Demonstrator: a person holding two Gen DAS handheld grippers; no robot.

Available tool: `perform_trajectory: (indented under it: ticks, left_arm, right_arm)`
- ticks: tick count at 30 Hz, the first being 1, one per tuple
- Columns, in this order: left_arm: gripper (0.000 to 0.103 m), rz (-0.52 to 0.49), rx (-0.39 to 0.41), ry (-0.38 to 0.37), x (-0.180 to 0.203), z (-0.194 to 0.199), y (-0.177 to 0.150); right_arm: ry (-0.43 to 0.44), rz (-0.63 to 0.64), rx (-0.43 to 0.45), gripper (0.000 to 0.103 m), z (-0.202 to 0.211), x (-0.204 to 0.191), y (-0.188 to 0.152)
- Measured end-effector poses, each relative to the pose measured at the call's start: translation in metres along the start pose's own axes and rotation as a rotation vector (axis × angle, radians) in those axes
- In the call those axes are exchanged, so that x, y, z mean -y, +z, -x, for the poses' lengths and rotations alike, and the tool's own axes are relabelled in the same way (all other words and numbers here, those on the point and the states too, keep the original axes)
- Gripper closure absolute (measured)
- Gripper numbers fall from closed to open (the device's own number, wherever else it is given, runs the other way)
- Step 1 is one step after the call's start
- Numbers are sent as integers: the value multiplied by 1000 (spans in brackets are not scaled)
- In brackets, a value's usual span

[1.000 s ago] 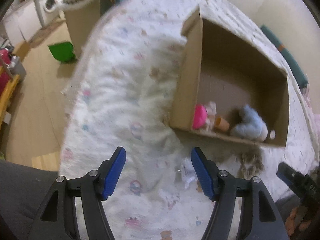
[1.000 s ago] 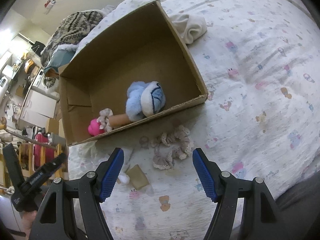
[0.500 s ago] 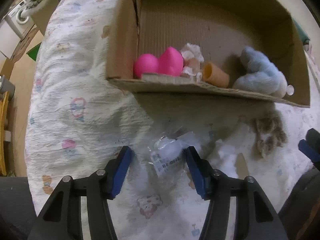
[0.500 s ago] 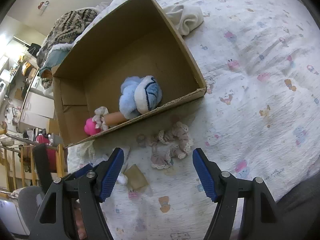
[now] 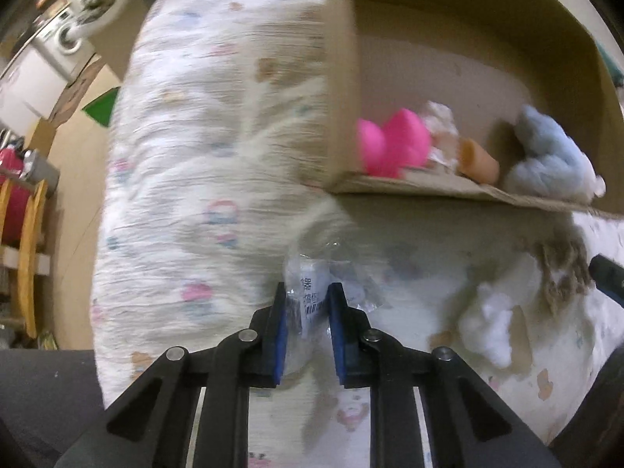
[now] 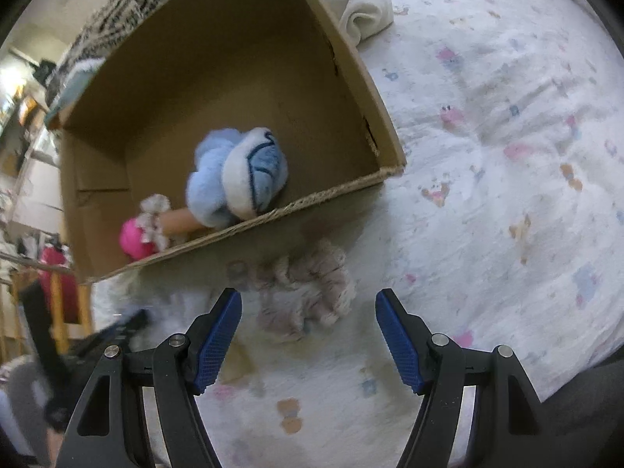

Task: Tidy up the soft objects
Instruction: 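Grasp the lace scrunchie with the right tool and lift it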

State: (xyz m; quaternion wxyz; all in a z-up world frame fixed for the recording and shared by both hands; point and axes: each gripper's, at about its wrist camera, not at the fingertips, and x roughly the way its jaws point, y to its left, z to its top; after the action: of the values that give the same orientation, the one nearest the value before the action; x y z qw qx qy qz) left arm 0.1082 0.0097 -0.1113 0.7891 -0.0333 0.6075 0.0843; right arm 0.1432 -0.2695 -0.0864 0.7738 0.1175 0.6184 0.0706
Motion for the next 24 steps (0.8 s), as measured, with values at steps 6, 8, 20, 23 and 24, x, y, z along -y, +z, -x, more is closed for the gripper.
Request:
perform_trajectory:
  ticks: [6,8,20,23,24]
  left_arm:
    - [91,33,22,-55,-11,20,-1]
    - [91,23,39,-71,-13,32,-4]
    - [91,16,69,-77,-16,49,-5]
    - [91,15,80,-68,-13,44,-2]
    - [91,17,82,-66,-13,46,-3]
  right_arm:
    - [-82,99,-53,22,-26,-16,4]
    - [-118,154,-57,20,-33,-27,4]
    - [-228,286,-49,45,-43,-48,-10]
    - [-226,246,-37,71,-36,-36,-5]
    - [-221,230,-36,80,-33,-33,-4]
